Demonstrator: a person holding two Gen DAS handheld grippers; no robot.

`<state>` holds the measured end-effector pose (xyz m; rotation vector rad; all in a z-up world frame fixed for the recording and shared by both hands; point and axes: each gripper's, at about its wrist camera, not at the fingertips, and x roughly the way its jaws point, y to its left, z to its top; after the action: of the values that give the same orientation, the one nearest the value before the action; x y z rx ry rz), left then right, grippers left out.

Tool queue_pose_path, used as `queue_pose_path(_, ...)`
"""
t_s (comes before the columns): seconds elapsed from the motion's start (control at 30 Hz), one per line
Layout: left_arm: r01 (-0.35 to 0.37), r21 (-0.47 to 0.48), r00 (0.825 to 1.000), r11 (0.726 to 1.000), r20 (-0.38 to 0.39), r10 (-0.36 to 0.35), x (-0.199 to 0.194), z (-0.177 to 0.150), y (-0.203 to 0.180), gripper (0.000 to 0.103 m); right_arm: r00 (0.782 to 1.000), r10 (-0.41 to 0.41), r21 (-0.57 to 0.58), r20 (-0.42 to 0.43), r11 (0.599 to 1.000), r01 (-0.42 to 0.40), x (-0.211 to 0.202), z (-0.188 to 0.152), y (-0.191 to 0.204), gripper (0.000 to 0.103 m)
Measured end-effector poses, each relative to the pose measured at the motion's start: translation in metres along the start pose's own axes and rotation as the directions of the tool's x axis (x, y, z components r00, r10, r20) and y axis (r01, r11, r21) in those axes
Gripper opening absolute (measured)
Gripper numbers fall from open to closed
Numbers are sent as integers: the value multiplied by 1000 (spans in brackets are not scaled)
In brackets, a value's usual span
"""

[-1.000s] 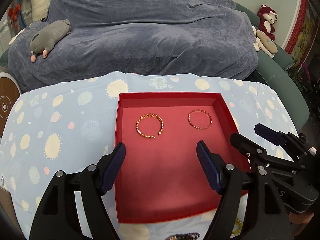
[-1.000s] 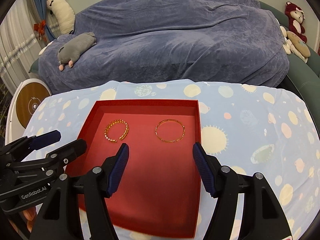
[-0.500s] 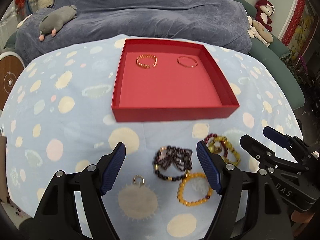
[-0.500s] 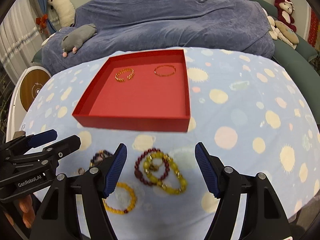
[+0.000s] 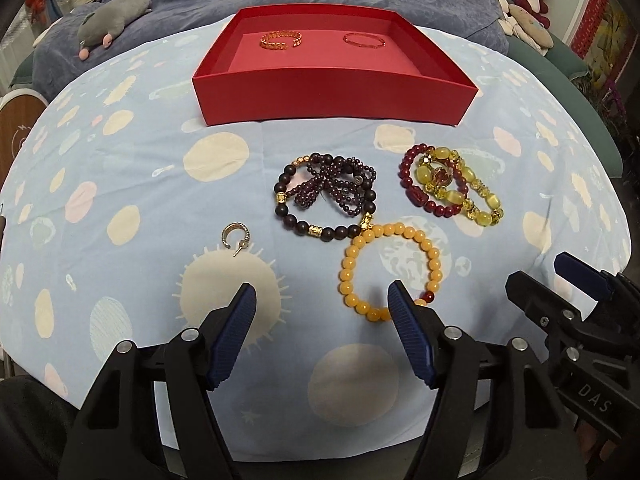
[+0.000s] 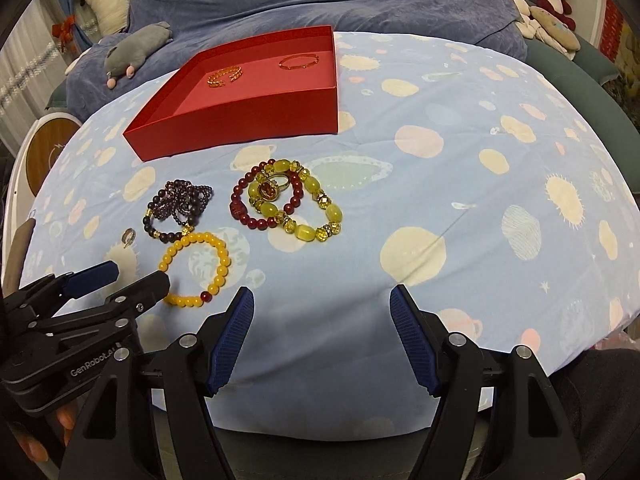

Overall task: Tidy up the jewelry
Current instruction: 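Lift both tools out of the box toward the remaining bracelets, then grasp the yellow amber bead bracelet with the left tool while the right tool grasps the yellow-and-red beaded bracelet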

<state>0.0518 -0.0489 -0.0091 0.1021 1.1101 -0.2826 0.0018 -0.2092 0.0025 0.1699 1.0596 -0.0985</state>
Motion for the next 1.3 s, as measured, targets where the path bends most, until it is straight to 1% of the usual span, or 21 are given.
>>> queue_pose_path(0.07, -3, -2, 1000, 1000, -7, 3, 5, 1, -1, 57, 1000, -1, 0, -1, 1000, 1, 1, -2, 0, 68)
queue_pose_path(0.17, -31, 20, 999, 999, 10, 31, 7, 0, -5, 49, 1000, -5, -8, -2, 1000, 5, 3, -3, 0, 68)
queue_pose_path(0.2, -33, 31, 999, 999, 15, 33, 7, -1, -6, 41, 1000, -5, -9, -3, 1000, 5, 3, -5, 0, 68)
queue_pose_path(0.23, -34, 41, 999, 999, 18, 34, 6, -2, -6, 37, 1000, -4, -7, -5, 1000, 4, 3, -5, 0, 68)
queue_pose_path(0.3, -37, 51, 999, 998, 23, 36, 4, -4, -5, 21, 1000, -2, -4, -6, 1000, 2, 4, -6, -1, 68)
queue_pose_path(0.33, -35, 49, 999, 998, 24, 33, 3, -4, -3, 17, 1000, -2, -3, -6, 1000, 2, 4, -6, 0, 68)
queue_pose_path(0.37, -32, 43, 999, 999, 25, 31, 2, -6, 0, 10, 1000, -1, -3, -4, 1000, 1, 3, -6, 0, 68)
queue_pose_path(0.4, -28, 37, 999, 999, 25, 27, 1, -8, 2, 8, 1000, 1, -4, -2, 1000, -1, 3, -6, 0, 68)
queue_pose_path(0.63, -37, 3, 999, 999, 30, 37, -8, -21, 18, 7, 1000, 0, 0, 0, 1000, 0, 4, -5, 0, 68)
queue_pose_path(0.83, -44, -33, 998, 999, 37, 45, -10, -24, 30, 7, 1000, -10, -6, -3, 1000, 10, 5, -4, 1, 68)
queue_pose_path(1.13, -34, -35, 998, 999, 48, 36, -10, -25, 33, 8, 1000, -17, 17, 15, 1000, 17, 7, 11, -4, 68)
queue_pose_path(1.23, -42, -29, 998, 999, 53, 43, -10, -25, 32, 8, 999, -22, 26, 26, 999, 21, 9, 18, -7, 68)
queue_pose_path(1.3, -44, -29, 997, 999, 55, 45, -10, -25, 31, 8, 999, -22, 25, 27, 999, 22, 12, 22, -8, 66)
